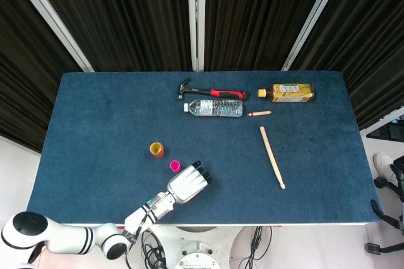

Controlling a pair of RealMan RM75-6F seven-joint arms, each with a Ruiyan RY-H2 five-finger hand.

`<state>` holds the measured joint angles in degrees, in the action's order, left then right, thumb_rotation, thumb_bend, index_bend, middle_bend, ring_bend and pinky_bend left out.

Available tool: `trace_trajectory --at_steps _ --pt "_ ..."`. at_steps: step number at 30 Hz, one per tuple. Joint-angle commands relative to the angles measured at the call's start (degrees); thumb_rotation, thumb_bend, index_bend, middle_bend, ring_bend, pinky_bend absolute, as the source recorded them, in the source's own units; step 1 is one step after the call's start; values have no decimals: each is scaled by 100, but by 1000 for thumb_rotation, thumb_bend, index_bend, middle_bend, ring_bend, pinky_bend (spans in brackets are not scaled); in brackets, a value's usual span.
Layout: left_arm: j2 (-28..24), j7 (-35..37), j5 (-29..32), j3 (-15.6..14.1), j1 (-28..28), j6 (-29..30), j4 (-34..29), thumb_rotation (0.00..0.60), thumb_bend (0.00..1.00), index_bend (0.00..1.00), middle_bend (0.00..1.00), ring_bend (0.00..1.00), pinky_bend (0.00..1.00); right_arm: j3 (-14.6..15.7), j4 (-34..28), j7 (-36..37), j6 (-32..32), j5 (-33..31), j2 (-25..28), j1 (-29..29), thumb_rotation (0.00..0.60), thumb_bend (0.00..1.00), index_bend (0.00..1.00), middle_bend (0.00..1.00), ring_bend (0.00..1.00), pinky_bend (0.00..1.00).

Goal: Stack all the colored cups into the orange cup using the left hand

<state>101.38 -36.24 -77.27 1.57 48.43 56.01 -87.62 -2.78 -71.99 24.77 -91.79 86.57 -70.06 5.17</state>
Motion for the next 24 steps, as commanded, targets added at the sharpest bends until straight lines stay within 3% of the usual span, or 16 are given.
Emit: trace_trajectory --at_steps 1,18,24 --pt "9 39 -7 -3 -6 -38 13 600 264 412 403 443 295 4 -1 -6 -1 7 -3 0 600 214 0 0 0 0" --pt "49 301 -305 12 -70 8 175 600 318 499 471 518 359 0 -1 -19 21 1 4 2 600 214 0 0 0 0" --pt "-83 204 -464 30 -110 143 -54 600 318 505 479 520 360 -14 -11 -25 21 -14 15 3 600 213 0 0 0 0"
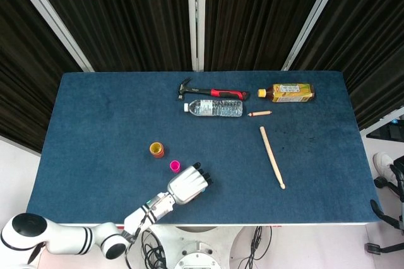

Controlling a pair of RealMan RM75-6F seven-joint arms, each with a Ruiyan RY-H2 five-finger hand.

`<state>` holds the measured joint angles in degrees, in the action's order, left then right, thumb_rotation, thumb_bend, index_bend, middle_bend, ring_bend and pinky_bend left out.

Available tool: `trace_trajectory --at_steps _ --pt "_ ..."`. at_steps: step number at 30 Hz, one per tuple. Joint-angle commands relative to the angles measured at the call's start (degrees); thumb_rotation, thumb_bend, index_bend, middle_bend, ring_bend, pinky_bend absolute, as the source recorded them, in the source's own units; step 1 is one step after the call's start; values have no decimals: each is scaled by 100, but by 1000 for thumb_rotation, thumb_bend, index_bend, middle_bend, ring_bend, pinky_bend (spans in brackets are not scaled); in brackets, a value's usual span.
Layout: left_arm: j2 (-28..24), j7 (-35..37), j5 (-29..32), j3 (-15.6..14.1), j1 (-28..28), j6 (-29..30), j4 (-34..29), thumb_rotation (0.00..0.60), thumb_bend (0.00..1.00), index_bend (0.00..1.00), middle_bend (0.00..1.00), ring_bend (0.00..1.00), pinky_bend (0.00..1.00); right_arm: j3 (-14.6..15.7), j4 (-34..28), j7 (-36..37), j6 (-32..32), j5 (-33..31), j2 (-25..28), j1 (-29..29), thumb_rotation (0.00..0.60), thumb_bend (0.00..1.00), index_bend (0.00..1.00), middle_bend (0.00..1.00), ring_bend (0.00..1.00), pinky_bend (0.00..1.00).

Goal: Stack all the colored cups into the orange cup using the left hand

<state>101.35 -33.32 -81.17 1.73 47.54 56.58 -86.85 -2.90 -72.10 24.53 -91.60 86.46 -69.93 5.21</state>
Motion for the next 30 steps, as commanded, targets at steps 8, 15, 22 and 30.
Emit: trace_trajectory --at_steps 8,15,22,30 --pt "-883 -788 -166 254 -149 522 -1102 600 318 506 480 523 360 -10 -49 -33 -13 27 18 -16 600 214 0 0 0 0" --pt "-1625 -1174 355 471 -318 636 -1459 600 318 506 481 523 360 -16 -194 -111 -134 120 75 -16 600 213 0 0 0 0" --pt "-1900 -1230 1266 613 -300 332 -1153 600 318 505 478 523 360 3 -430 -272 -282 280 168 -24 600 214 0 0 0 0" --pt "-1946 -1217 1613 594 -250 235 -1056 600 317 504 478 523 360 7 -391 -262 -180 190 149 -36 600 214 0 0 0 0"
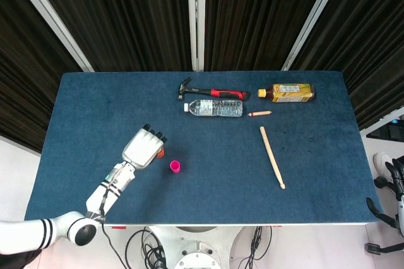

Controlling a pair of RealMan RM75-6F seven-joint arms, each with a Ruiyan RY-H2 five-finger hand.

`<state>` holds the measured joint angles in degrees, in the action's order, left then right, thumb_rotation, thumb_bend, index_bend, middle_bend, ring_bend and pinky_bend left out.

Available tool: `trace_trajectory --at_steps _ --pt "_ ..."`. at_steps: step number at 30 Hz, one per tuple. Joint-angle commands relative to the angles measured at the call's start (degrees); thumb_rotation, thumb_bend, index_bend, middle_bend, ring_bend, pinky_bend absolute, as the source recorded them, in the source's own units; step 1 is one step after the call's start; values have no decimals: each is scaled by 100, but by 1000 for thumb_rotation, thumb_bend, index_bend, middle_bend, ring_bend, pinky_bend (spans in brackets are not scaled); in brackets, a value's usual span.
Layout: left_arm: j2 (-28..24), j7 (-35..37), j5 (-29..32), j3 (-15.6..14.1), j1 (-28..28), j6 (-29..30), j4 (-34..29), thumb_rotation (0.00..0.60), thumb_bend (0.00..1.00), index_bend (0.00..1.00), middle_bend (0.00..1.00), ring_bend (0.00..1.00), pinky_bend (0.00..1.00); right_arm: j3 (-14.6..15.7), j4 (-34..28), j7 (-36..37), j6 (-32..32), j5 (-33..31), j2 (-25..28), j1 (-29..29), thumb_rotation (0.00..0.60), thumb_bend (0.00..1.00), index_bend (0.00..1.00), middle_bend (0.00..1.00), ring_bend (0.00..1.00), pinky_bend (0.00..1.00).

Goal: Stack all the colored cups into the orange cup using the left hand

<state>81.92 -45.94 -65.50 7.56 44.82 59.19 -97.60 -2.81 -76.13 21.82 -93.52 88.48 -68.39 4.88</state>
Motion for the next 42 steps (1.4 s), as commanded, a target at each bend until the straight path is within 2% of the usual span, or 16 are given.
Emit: trace_trajectory --at_steps 1,13,28,30,35,38,42 --pt "11 68 90 23 43 -48 44 600 317 504 478 523 359 -4 20 13 12 -16 -7 -4 600 214 0 0 0 0" --pt "284 240 565 77 235 -228 492 600 317 504 481 523 356 -2 102 81 69 -74 -38 -7 600 214 0 0 0 0" --pt "441 385 605 -41 281 -162 630 600 317 496 472 522 354 10 140 68 105 -81 -62 -17 600 214 0 0 0 0" --pt "445 381 613 -49 285 -146 640 600 316 467 463 514 353 7 135 63 113 -88 -60 -19 600 214 0 0 0 0" --pt "437 360 525 -101 275 -49 676 600 298 243 345 413 341 6 125 56 131 -84 -60 -35 600 214 0 0 0 0" --pt "458 387 324 -149 239 89 757 600 273 196 299 349 304 13 119 66 141 -66 -55 -46 600 215 0 0 0 0" --pt "420 406 271 -164 203 153 697 600 271 194 288 323 284 5 97 39 124 -67 -48 -45 600 216 0 0 0 0"
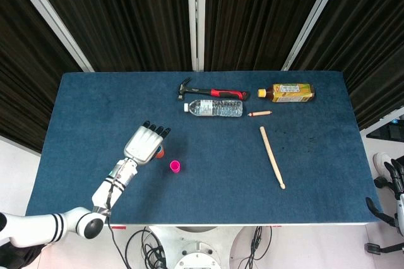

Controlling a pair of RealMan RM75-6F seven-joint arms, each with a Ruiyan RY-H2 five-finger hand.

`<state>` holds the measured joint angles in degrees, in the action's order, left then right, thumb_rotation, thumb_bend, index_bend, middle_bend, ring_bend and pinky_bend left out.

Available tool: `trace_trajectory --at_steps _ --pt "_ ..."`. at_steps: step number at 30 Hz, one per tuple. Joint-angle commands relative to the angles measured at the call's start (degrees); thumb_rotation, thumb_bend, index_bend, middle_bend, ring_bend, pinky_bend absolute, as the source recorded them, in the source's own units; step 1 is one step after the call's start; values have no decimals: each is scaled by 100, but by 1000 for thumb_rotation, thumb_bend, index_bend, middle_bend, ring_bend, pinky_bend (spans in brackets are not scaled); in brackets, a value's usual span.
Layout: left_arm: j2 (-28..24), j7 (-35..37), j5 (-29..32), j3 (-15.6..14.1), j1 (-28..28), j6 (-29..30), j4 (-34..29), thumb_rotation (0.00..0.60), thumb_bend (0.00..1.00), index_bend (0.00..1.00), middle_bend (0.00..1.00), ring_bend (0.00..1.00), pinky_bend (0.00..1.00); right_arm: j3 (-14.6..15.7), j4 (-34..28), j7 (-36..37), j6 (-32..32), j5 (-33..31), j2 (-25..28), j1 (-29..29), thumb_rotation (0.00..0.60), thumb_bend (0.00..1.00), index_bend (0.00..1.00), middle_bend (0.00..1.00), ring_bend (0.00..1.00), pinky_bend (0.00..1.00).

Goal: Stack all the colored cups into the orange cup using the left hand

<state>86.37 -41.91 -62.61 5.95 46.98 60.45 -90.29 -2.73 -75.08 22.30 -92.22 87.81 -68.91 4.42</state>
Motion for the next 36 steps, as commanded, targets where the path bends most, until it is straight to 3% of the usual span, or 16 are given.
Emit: trace_trajectory --at_steps 1,5,9,17,22,30,36 --pt "-40 9 -32 -1 -22 47 -62 600 271 195 288 323 283 -4 -15 -18 -10 0 7 1 600 216 0 0 0 0" --pt "-167 48 -82 26 -82 170 -349 600 266 197 291 323 281 0 -43 -45 -21 3 16 7 600 216 0 0 0 0" --pt "-404 170 -102 -2 -223 303 -1015 600 211 215 313 323 285 -23 -72 -40 -27 -18 41 3 600 216 0 0 0 0" --pt "-638 0 -581 -387 -471 564 -1962 600 169 263 331 325 319 -62 -180 -26 -86 -23 126 6 600 216 0 0 0 0" --pt "-303 -200 -1033 -553 -560 721 -1686 600 169 264 330 325 317 -57 -222 -38 -145 2 144 29 600 216 0 0 0 0" --pt "300 -318 -900 -480 -547 561 -846 600 170 264 329 325 308 -24 -229 -83 -81 1 119 19 600 216 0 0 0 0" --pt "466 -264 -909 -442 -535 453 -623 600 170 270 329 325 307 -28 -150 -42 -2 -44 86 -2 600 216 0 0 0 0"
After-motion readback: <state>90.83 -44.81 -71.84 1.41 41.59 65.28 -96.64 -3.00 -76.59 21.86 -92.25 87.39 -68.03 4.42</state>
